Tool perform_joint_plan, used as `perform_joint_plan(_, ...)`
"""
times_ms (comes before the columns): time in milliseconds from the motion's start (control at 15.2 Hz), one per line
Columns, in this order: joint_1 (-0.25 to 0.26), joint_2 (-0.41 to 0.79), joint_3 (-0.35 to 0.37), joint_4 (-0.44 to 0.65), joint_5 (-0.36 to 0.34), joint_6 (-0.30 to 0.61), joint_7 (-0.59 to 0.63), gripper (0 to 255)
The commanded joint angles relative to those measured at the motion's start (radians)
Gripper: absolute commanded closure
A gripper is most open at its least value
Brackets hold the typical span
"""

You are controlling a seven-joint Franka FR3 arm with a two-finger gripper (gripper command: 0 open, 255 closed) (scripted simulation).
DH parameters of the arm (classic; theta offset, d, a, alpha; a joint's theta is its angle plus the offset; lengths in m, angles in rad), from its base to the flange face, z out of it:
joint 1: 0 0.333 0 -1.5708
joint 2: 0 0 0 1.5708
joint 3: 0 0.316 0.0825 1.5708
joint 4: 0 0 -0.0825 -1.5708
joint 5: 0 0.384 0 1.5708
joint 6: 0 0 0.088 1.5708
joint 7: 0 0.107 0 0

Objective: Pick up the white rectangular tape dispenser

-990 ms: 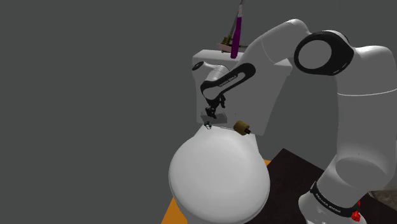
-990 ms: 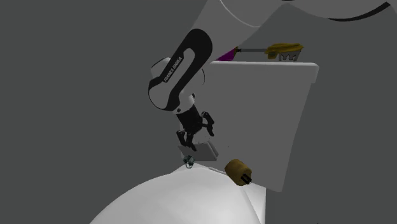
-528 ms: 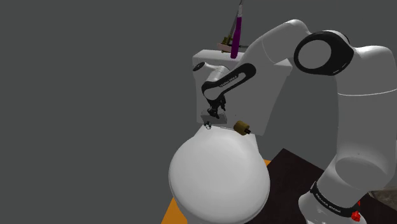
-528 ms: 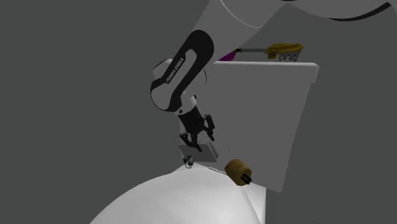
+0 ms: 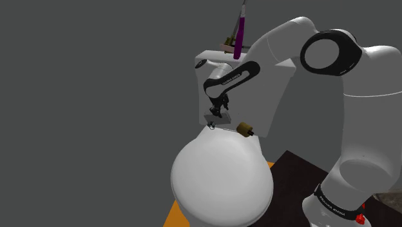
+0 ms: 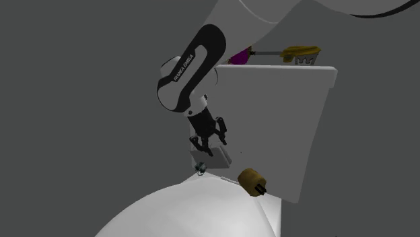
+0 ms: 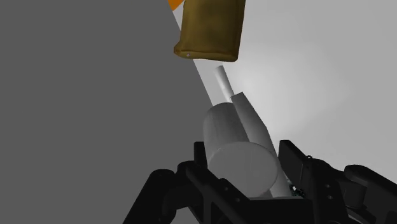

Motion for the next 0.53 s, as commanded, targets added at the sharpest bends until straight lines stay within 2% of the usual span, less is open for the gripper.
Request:
perform_joint_plan(0, -0.002, -0.011, 0.0, 0.011, 0.004, -0.019, -0.011, 255)
perform_joint_plan(462, -0.001, -0.054, 0.005, 0.044, 0.021, -0.086, -0.044, 255)
